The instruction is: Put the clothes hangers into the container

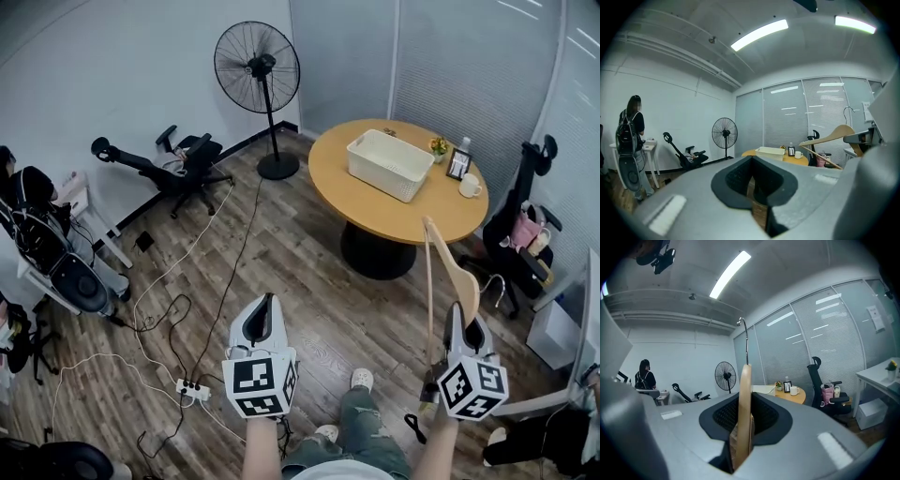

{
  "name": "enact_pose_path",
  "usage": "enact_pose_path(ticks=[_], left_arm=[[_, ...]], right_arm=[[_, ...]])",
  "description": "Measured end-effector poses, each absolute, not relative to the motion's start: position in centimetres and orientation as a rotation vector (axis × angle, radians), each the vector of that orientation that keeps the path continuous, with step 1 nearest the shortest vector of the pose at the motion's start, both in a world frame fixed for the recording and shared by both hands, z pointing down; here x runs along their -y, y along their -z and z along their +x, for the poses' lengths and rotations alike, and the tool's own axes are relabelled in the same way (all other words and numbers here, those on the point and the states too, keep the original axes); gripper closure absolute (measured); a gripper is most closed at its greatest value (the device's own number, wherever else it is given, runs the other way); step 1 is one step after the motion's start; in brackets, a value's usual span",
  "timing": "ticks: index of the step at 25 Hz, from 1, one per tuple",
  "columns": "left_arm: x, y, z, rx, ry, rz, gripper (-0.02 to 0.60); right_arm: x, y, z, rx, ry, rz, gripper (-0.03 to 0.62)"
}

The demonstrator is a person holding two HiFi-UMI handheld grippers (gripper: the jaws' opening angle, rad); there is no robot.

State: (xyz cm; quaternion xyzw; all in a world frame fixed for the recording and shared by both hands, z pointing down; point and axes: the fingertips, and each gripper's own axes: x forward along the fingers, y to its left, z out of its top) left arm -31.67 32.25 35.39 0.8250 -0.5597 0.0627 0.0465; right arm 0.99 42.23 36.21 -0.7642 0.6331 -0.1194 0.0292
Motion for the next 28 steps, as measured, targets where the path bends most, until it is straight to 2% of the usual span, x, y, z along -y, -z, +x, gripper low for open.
enact_pose_path(ticks=[18,28], left_arm=[[-17.6,-34.2,-18.9,1.781,-0.181,2.471,0.581],[-14.0,-34.6,-16.0,1.8,-0.229,2.455,0.581]], right_arm=[[-25.0,-34.0,13.6,-2.048,0.349,-2.257,0.511],[-20.3,-34.6,16.8,-2.057,0.397,-2.22,0.511]])
